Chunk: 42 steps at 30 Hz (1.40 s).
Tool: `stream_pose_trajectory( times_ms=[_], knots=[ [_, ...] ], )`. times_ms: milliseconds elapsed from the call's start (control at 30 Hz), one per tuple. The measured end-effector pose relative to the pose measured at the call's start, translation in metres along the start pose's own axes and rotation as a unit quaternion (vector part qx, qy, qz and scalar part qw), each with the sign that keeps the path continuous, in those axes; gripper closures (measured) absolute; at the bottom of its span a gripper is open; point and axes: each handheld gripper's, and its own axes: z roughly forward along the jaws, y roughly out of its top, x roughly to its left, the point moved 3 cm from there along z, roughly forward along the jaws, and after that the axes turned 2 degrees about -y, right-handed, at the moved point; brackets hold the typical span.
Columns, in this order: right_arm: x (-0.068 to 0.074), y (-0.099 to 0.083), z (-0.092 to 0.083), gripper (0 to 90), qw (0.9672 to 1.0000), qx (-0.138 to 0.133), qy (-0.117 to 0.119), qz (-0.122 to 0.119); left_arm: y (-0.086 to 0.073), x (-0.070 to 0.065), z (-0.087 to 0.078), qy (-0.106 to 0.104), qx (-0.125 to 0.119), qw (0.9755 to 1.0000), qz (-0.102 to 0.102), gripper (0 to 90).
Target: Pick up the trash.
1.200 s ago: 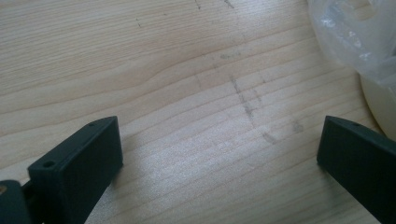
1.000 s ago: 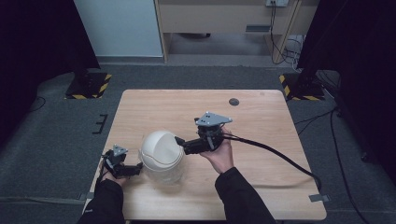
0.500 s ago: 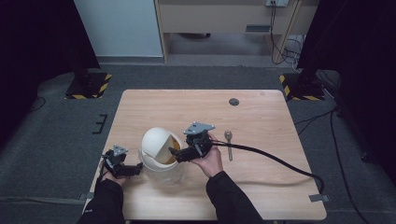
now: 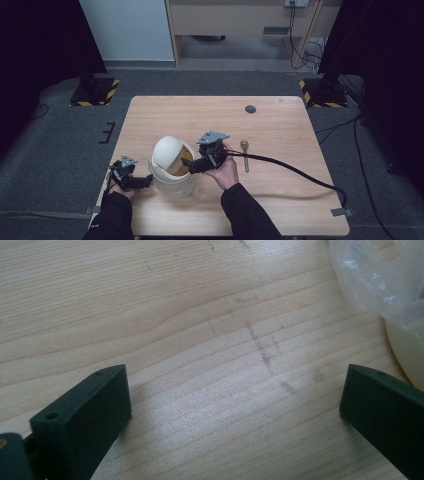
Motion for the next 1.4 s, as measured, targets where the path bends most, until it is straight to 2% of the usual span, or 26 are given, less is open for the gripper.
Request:
stream_pose_trajectory(
  times_ms=[233,433,500,600,733,933,1167,1400],
  knots=[
    [-0.011,0.023,-0.031,4.7,0.9989,-0.043,-0.021,-0.004,0.000,0.000,0.000,0.000,-0.001,1.0000,-0.001,0.0],
    [-0.029,0.042,-0.065,5.6,0.9960,-0.071,-0.053,-0.014,0.000,0.000,0.000,0.001,-0.002,1.0000,-0.001,0.0],
    [-0.037,0.046,-0.077,6.0,0.9949,-0.085,-0.053,0.001,0.000,0.000,0.000,0.001,-0.002,1.0000,-0.001,0.0],
    [-0.052,0.045,-0.093,6.1,0.9931,-0.093,-0.070,0.013,0.000,0.000,0.000,0.001,-0.002,1.0000,-0.001,0.0],
    [-0.072,0.036,-0.109,6.7,0.9911,-0.094,-0.091,0.022,0.000,0.000,0.000,0.001,-0.003,1.0000,-0.001,0.0],
    [-0.097,0.009,-0.122,9.0,0.9896,-0.079,-0.112,0.044,0.000,0.000,0.000,0.001,-0.003,1.0000,0.000,0.0],
    [-0.117,-0.020,-0.119,11.9,0.9892,-0.049,-0.125,0.059,-0.001,0.000,0.000,-0.001,-0.003,1.0000,0.002,0.0],
    [-0.126,-0.043,-0.109,16.3,0.9880,-0.025,-0.135,0.071,-0.001,0.000,0.000,-0.003,-0.002,1.0000,0.003,0.0]
  ],
)
